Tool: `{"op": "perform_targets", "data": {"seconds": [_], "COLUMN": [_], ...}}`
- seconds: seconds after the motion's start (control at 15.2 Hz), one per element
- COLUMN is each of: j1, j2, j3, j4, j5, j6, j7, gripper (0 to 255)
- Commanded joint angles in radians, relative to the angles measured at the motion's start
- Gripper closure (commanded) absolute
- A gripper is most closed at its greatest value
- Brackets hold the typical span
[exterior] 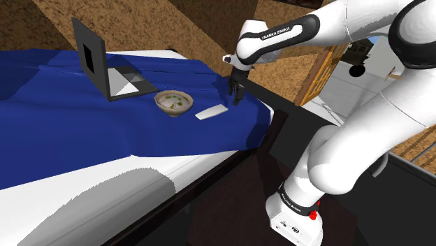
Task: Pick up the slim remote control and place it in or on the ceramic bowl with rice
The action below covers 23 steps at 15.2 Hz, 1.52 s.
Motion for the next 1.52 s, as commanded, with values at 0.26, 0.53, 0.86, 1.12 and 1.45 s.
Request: {"op": "perform_targets", "data": {"seconds": [0.26,0.53,0.86,1.12,1.45], "j1": [0.058,0.046,0.032,0.024,0.024], "j2": [0.276,0.445,0.502,0.539,0.539], "j3": [-0.052,-0.017,0.002,0.013,0.013], "j4": [0.132,0.231,0.231,0.224,0.224], "j5": [0.137,0.236,0.271,0.297,0.297], "j6": [0.122,0.171,0.222,0.262,0.262], "j7": [-0.409,-0.658,-0.702,-0.720,-0.720], "gripper": [0,0,0,0,0]}}
